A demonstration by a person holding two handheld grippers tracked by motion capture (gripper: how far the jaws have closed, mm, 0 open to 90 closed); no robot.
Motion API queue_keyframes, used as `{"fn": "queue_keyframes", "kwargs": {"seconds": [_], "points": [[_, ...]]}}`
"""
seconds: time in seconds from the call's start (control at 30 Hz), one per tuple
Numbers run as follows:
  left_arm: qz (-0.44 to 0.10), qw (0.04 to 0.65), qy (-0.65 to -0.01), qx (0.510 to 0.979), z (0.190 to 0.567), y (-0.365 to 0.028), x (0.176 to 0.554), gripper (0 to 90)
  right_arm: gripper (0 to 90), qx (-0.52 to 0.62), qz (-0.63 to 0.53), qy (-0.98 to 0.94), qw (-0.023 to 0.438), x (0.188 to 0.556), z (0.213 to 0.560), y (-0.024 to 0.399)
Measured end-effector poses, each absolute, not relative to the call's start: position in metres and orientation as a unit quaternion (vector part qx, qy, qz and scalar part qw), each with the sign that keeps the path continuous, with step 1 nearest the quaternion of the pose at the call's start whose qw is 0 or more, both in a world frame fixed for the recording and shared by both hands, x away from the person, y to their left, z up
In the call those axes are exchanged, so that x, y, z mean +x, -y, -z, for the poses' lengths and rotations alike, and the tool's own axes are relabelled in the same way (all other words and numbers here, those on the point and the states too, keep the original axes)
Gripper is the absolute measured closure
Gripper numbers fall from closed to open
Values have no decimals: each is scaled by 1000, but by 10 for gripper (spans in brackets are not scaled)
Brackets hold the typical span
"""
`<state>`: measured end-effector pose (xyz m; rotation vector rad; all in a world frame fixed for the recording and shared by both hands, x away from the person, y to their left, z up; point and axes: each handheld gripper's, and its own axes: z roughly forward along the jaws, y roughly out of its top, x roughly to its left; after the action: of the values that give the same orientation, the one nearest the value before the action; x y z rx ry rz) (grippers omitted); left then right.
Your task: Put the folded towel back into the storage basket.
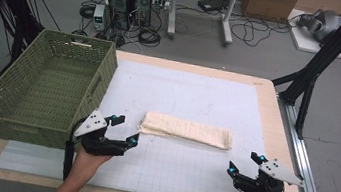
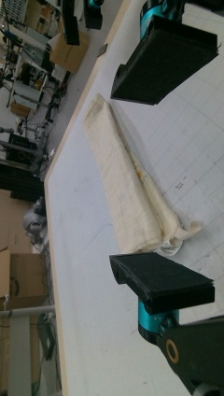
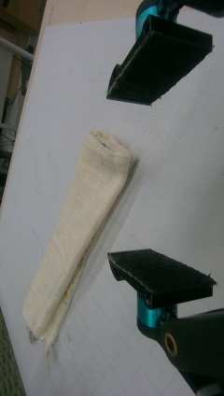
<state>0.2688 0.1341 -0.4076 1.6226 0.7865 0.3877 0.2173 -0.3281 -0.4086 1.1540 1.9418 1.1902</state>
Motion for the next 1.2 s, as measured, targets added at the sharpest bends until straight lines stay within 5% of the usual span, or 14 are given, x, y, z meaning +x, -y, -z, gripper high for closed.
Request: {"fn": "queue_keyframes", "kwargs": {"seconds": [0.67, 1.2], "points": [[-138, 595, -354, 708, 385, -114, 302, 183, 172, 435, -451, -723, 290, 218, 408, 331], [-137, 515, -422, 733, 408, -100, 338, 243, 172, 438, -448, -724, 289, 218, 408, 331]]}}
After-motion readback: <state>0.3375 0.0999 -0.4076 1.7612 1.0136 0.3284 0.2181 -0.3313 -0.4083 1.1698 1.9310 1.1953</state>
